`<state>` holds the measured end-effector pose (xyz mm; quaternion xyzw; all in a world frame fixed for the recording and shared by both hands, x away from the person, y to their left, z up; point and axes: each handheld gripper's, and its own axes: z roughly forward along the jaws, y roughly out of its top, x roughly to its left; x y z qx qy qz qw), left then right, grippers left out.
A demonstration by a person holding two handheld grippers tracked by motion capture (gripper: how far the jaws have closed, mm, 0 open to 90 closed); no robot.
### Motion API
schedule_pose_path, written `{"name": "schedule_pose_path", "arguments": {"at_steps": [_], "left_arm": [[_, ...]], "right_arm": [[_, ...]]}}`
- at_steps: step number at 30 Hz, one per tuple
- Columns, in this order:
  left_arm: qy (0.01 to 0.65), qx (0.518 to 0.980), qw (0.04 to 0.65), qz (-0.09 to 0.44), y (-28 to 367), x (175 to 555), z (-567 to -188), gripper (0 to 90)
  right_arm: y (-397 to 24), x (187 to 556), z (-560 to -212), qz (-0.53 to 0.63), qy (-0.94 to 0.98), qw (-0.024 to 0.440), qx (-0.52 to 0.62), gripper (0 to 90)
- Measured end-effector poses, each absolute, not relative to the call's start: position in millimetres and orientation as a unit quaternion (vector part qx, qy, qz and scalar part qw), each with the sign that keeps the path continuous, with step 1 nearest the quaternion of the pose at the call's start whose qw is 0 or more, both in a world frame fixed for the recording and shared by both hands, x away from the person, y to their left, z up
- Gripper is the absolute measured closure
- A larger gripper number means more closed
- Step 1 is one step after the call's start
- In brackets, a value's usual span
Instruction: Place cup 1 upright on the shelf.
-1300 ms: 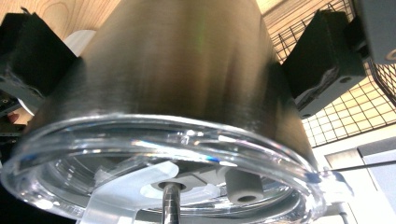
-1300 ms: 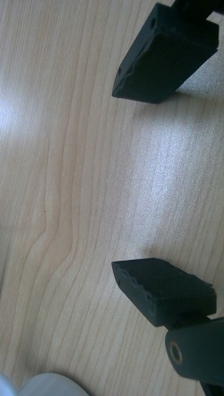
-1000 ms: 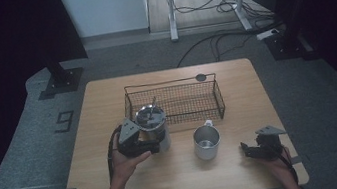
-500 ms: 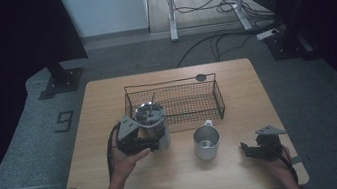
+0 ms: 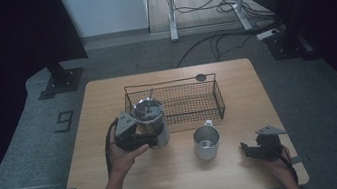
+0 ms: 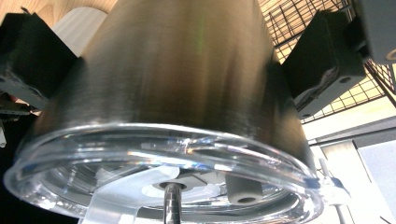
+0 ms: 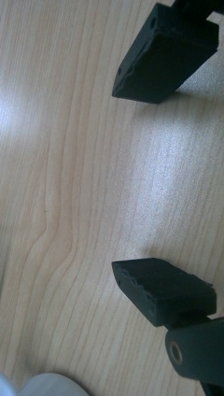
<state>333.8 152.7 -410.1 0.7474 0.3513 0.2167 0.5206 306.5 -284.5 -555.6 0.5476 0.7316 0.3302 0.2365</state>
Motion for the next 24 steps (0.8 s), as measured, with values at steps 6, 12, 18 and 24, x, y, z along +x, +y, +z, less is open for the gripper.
{"name": "schedule_pose_path", "arguments": {"at_steps": [6,12,18,24], "left_arm": [[0.351,0.747,0.520,0.218,153.3,334.8,-407.0,4.3],[0.352,0.746,0.521,0.217,153.8,337.8,-404.3,4.3],[0.349,0.746,0.522,0.220,152.3,339.1,-400.0,4.3],[0.347,0.746,0.523,0.222,149.7,340.8,-395.6,4.4]], "right_arm": [[-284.5,306.5,-555.6,0.330,0.732,0.237,0.547,14.1],[-284.6,306.5,-555.6,0.330,0.732,0.237,0.547,14.1],[-284.5,306.5,-555.6,0.330,0.731,0.236,0.548,14.1],[-284.5,306.5,-555.6,0.330,0.731,0.236,0.548,14.1]]}}
